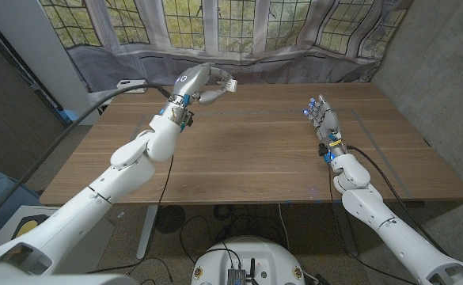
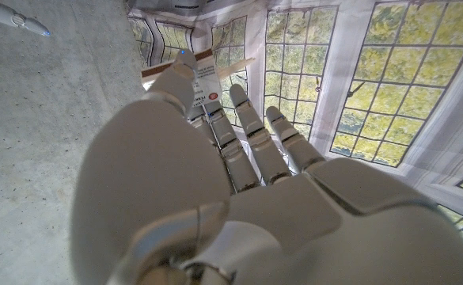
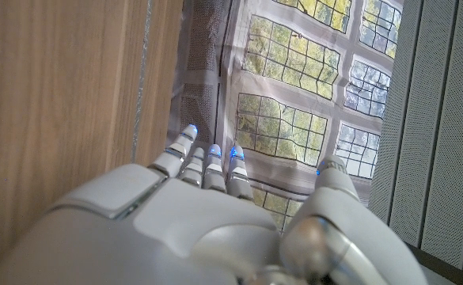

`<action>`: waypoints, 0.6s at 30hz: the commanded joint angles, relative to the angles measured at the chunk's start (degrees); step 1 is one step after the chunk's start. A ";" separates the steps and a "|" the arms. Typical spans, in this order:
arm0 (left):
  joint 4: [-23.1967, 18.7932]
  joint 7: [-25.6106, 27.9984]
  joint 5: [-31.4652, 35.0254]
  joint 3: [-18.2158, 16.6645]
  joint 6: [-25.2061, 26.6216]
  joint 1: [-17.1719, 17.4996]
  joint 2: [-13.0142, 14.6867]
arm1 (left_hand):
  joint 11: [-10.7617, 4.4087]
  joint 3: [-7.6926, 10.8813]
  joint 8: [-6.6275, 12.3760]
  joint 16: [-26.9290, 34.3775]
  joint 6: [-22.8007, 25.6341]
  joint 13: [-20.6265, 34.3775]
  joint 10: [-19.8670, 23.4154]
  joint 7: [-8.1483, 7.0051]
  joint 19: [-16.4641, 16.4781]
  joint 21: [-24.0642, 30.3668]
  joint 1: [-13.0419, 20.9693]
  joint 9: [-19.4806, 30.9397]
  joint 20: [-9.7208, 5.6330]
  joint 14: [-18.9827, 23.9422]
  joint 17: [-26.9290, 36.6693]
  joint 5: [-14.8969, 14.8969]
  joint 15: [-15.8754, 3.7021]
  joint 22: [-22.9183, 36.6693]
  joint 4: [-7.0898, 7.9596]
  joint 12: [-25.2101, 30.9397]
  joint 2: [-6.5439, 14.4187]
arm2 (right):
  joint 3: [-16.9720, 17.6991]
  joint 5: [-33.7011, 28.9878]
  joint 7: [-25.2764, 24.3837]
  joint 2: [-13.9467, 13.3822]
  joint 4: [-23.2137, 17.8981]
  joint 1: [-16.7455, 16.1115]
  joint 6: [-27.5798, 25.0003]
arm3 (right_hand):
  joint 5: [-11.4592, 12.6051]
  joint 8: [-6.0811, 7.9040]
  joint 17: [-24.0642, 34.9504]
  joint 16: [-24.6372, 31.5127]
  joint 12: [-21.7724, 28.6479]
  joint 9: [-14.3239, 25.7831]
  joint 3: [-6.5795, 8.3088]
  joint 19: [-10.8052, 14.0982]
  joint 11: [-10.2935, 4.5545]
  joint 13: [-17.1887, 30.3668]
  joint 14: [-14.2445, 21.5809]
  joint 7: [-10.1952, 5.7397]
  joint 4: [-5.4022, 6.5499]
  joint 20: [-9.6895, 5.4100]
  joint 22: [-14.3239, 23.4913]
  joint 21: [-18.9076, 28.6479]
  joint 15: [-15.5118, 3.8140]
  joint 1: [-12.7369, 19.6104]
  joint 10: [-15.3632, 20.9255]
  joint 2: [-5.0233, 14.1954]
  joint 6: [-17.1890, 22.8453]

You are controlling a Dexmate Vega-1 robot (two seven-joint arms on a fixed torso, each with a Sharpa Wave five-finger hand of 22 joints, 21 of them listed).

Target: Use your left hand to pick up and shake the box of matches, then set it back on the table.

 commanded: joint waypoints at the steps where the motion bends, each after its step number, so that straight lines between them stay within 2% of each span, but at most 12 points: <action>1: -1.77 9.97 -28.39 -16.06 -10.36 12.31 -6.37 | -1.01 0.88 0.35 -0.16 11.39 2.03 11.95 1.19 -0.21 0.02 -1.31 0.20 0.27 0.33 0.20 0.46 -4.38 0.25 0.50 0.06 2.23 | -0.29 0.49 1.06 0.28 0.71 0.05 0.01 | 0.13 0.15 0.26 0.11 0.04 0.22 0.15 0.44 0.11 0.18 0.22 0.25 -0.36 -0.25 0.25 0.27 0.16 0.76 0.54 0.13 0.30; 2: -1.75 9.96 -28.44 -16.13 -10.45 12.32 -6.53 | -1.25 0.90 0.34 -0.22 11.39 2.05 12.09 1.08 -0.24 0.02 -1.27 0.21 0.22 0.24 0.17 0.46 -4.38 0.25 0.44 0.09 2.14 | -0.29 0.49 1.09 0.28 0.74 0.06 0.04 | 0.13 0.14 0.26 0.11 0.03 0.22 0.15 0.44 0.05 0.18 0.21 0.22 -0.36 -0.23 0.25 0.27 0.16 0.77 0.53 0.13 0.30; 3: -1.67 10.88 -32.57 -19.15 -13.26 14.64 -8.14 | -1.28 0.91 0.33 -0.22 11.39 2.04 12.13 1.06 -0.29 0.01 -1.27 0.21 0.22 0.24 0.18 0.46 -4.37 0.25 0.44 0.08 2.12 | -0.41 0.58 1.45 0.32 0.99 0.28 -0.02 | 0.13 0.14 0.26 0.11 0.03 0.22 0.15 0.42 0.08 0.18 0.22 0.22 -0.36 -0.22 0.25 0.26 0.16 0.78 0.52 0.13 0.30; 9: 0.71 7.92 -48.89 -25.11 -24.12 19.06 -13.81 | -1.55 0.92 0.30 -0.25 11.47 2.02 12.24 0.71 -0.43 0.01 -1.29 0.21 0.02 0.18 0.20 0.46 -4.50 0.26 0.42 -0.02 2.01 | -0.60 0.93 1.95 0.68 1.47 0.80 -0.14 | 0.14 0.14 0.26 0.10 0.02 0.22 0.16 0.43 0.06 0.18 0.24 0.26 -0.36 -0.21 0.25 0.24 0.20 0.80 0.50 0.15 0.28; 13: 1.25 6.72 -58.19 -27.36 -27.59 21.15 -18.02 | -1.73 0.95 0.31 -0.29 11.60 2.08 12.15 0.42 -0.39 0.06 -1.35 0.21 -0.13 0.10 0.19 0.46 -4.59 0.26 0.44 -0.11 1.96 | -0.87 0.88 2.29 0.59 1.61 1.09 -0.54 | 0.13 0.14 0.26 0.10 0.03 0.22 0.15 0.46 0.09 0.18 0.24 0.28 -0.36 -0.20 0.25 0.24 0.18 0.80 0.53 0.13 0.29; 18: 2.66 10.00 -62.74 -29.06 -28.90 22.74 -24.04 | -1.82 0.96 0.16 -0.28 11.33 2.20 11.94 0.04 -0.38 0.11 -1.64 0.22 -0.42 0.13 0.21 0.46 -4.61 0.26 0.63 -0.25 2.01 | -1.12 0.82 2.58 0.59 1.70 1.31 -0.76 | 0.13 0.12 0.26 0.09 0.04 0.22 0.15 0.47 0.10 0.18 0.22 0.36 -0.36 -0.21 0.25 0.23 0.14 0.81 0.57 0.15 0.26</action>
